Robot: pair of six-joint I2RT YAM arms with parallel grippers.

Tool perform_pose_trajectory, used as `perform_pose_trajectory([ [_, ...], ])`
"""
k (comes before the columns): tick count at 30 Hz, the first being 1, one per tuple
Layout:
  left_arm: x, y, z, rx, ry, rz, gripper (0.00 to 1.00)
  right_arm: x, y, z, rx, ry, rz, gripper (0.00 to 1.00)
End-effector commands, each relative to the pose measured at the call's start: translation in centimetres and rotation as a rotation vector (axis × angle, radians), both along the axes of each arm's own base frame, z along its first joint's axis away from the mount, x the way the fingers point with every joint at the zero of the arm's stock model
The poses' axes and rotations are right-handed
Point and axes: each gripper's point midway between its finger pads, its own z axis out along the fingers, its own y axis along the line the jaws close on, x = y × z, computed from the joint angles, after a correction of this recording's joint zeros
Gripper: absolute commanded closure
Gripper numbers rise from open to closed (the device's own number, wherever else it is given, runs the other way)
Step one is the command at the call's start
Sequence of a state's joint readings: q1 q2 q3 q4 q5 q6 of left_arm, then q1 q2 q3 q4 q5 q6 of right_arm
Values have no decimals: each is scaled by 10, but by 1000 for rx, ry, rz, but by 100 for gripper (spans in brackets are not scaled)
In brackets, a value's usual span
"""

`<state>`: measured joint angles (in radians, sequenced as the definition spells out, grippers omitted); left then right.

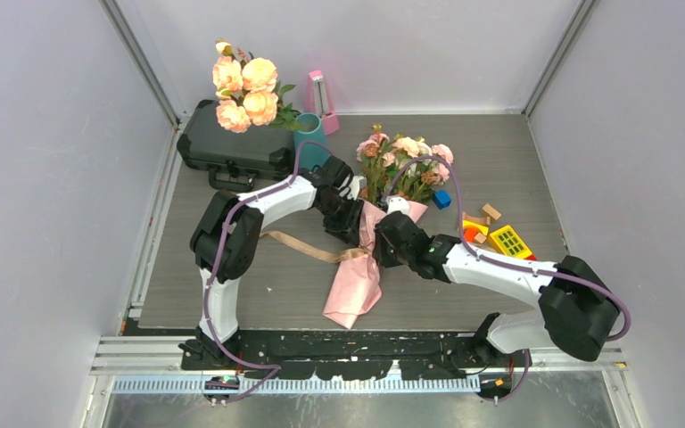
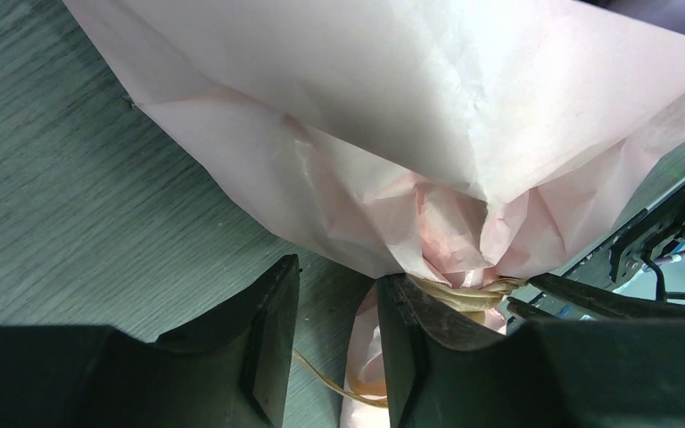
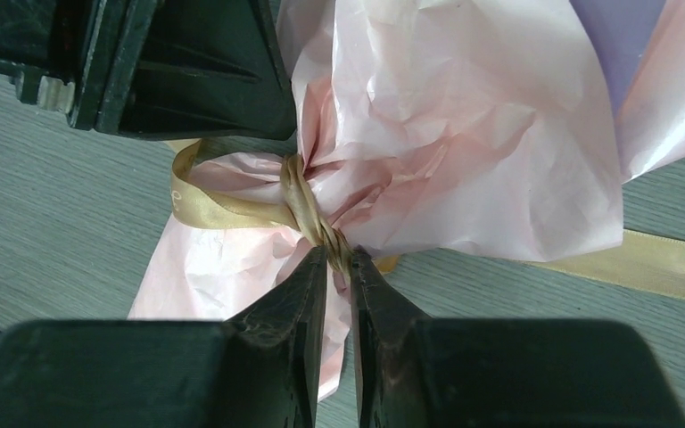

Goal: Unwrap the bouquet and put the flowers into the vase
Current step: Untie the ribbon from the wrapping paper.

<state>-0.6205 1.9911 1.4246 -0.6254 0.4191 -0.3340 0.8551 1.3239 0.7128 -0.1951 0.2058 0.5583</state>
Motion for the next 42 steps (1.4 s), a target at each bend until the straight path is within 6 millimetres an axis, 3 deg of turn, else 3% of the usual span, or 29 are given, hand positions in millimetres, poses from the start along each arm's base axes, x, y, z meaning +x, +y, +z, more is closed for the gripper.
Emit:
perform_pose_trajectory([
  [1, 12, -6, 12, -27, -37, 1, 61, 10, 11, 13, 31, -36, 15, 79],
  [12, 12, -6, 11, -26, -35, 2, 61, 12, 9, -3, -7, -25, 11, 79],
  [14, 12, -6, 11, -25, -36, 0, 61, 13, 10, -4, -7, -25, 10, 82],
  [18, 13, -5, 13, -22, -46, 4, 61, 15, 8, 2, 4, -36, -15, 98],
  [22, 16, -2, 18, -11, -75, 11, 61, 14, 5, 16, 60, -70, -45, 100],
  [26, 20, 0, 27, -5, -116, 15, 62, 10, 0, 20, 109, -87, -71, 100],
  [35, 17, 16, 56, 17, -201, 22, 57, 2, -5, 1, 139, -55, -102, 100],
  [42, 8, 32, 82, 21, -238, 106, 52, -6, -7, 20, 152, -69, -59, 95],
])
